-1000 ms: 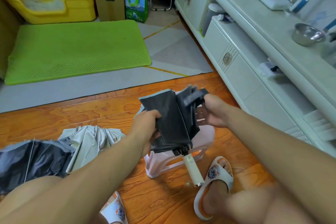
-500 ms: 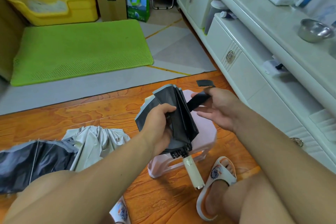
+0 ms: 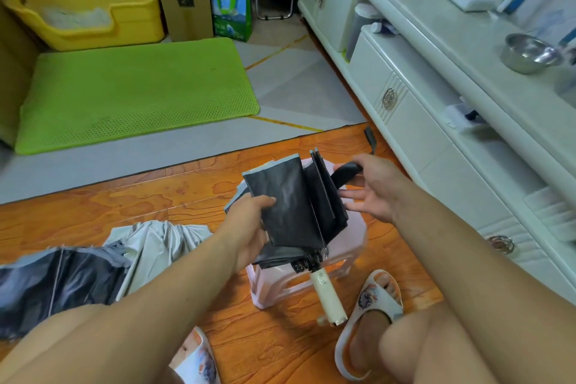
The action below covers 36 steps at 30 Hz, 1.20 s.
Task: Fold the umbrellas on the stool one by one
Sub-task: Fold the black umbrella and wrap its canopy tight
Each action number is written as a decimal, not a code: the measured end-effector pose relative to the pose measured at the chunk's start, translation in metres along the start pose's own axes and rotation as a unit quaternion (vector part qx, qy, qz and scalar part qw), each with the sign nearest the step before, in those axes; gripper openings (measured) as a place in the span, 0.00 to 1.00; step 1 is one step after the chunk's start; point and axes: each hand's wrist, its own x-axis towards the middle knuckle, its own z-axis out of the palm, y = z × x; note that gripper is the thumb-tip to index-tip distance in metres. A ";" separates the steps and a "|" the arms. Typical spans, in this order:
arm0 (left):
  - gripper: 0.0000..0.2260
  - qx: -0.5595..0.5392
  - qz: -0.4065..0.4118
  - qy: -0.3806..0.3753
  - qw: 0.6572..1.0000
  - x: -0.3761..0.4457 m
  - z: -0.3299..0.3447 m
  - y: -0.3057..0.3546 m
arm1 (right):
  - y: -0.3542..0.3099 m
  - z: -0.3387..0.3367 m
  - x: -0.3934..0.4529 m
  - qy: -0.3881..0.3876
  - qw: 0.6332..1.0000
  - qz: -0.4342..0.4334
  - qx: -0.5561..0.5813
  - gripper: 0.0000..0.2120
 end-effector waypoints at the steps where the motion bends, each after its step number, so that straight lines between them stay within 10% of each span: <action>1: 0.13 -0.008 -0.001 -0.001 1.000 0.003 0.004 0.000 | -0.002 -0.002 0.000 -0.001 1.000 0.003 -0.002 0.12; 17: 0.14 0.034 0.005 -0.033 0.999 0.025 0.078 -0.002 | -0.004 -0.023 0.010 0.001 0.999 0.012 0.034 0.14; 22: 0.22 0.211 0.132 0.137 0.959 -0.006 0.025 0.025 | -0.005 -0.025 0.006 -0.016 1.000 0.006 0.016 0.14; 28: 0.15 0.185 -0.115 0.137 0.966 -0.030 -0.025 0.014 | -0.007 -0.021 -0.003 -0.040 0.994 -0.052 -0.093 0.12; 36: 0.12 0.108 -0.076 0.105 0.986 -0.028 -0.028 0.006 | -0.006 0.020 -0.034 0.064 0.932 -0.274 -0.230 0.11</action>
